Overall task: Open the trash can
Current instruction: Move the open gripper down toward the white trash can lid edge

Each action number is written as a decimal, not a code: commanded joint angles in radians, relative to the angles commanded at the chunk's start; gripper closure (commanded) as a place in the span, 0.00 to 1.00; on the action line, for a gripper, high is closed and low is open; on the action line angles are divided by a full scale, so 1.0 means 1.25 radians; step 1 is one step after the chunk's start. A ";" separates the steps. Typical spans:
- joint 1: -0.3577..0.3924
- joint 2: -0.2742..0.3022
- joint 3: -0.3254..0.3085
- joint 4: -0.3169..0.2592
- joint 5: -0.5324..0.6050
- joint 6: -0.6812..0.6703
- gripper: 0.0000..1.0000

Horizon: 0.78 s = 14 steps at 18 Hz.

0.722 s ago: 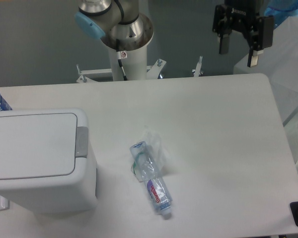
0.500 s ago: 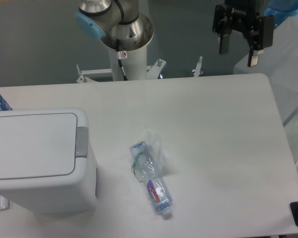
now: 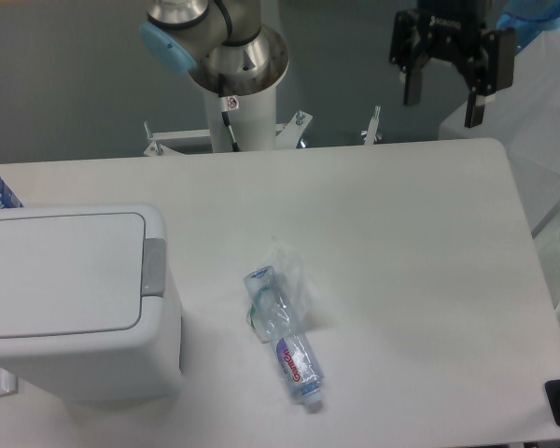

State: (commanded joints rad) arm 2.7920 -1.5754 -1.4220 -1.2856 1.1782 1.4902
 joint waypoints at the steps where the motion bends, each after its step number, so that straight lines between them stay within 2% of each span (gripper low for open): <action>1: -0.015 -0.004 0.000 0.015 -0.010 -0.066 0.00; 6: -0.083 -0.025 -0.017 0.137 -0.039 -0.402 0.00; 11: -0.183 -0.063 -0.022 0.204 -0.041 -0.668 0.00; 14: -0.245 -0.094 -0.022 0.223 -0.041 -0.762 0.00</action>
State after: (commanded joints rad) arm 2.4853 -1.6934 -1.4496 -1.0063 1.1275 0.5372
